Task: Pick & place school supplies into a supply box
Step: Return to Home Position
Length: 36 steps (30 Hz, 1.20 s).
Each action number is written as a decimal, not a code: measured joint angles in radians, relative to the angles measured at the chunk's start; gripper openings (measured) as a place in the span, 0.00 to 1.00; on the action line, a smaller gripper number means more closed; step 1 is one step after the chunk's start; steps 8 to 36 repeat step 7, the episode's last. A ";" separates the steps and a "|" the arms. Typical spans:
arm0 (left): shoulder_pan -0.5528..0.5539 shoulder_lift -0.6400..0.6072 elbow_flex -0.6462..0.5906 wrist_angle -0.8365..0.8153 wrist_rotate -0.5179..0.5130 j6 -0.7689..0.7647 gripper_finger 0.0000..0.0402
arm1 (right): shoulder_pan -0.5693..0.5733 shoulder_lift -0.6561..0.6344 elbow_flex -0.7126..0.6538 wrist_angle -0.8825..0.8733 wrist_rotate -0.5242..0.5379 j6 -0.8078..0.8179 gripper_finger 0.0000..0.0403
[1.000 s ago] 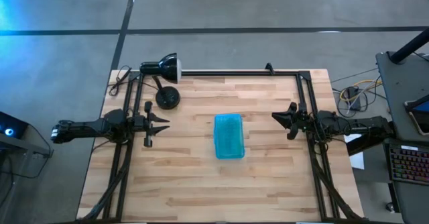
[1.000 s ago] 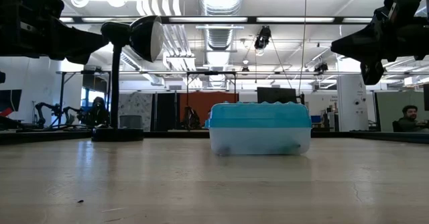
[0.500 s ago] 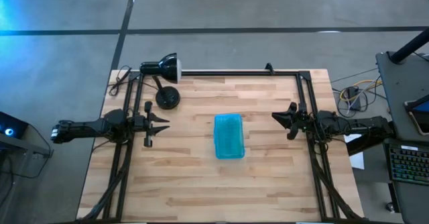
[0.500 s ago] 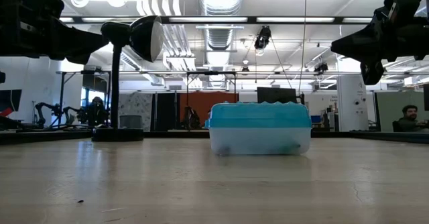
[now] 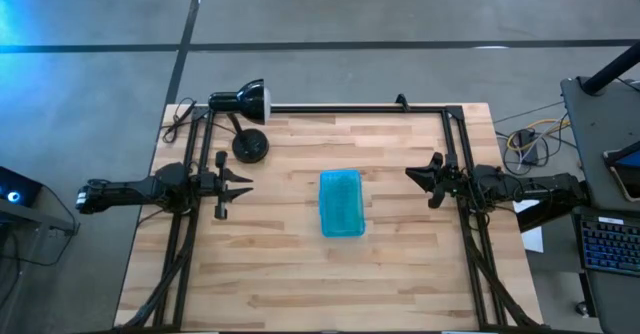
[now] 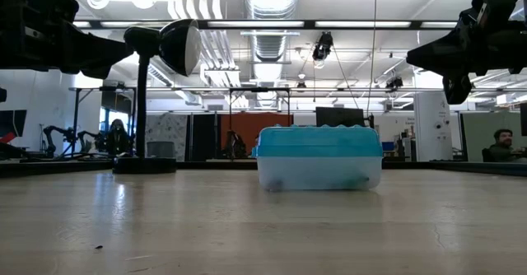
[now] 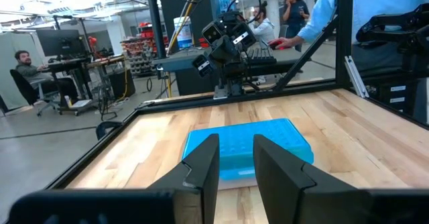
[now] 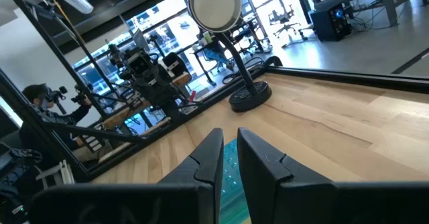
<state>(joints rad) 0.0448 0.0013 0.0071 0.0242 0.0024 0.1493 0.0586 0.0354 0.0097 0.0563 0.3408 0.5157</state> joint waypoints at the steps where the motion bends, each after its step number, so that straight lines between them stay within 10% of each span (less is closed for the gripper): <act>1: 0.000 0.000 0.000 0.000 0.000 0.000 0.19 | 0.000 0.000 0.000 0.000 0.000 0.000 0.10; 36: 0.000 0.000 0.000 0.000 0.003 0.000 0.19 | 0.000 0.000 0.000 0.000 0.000 0.000 0.10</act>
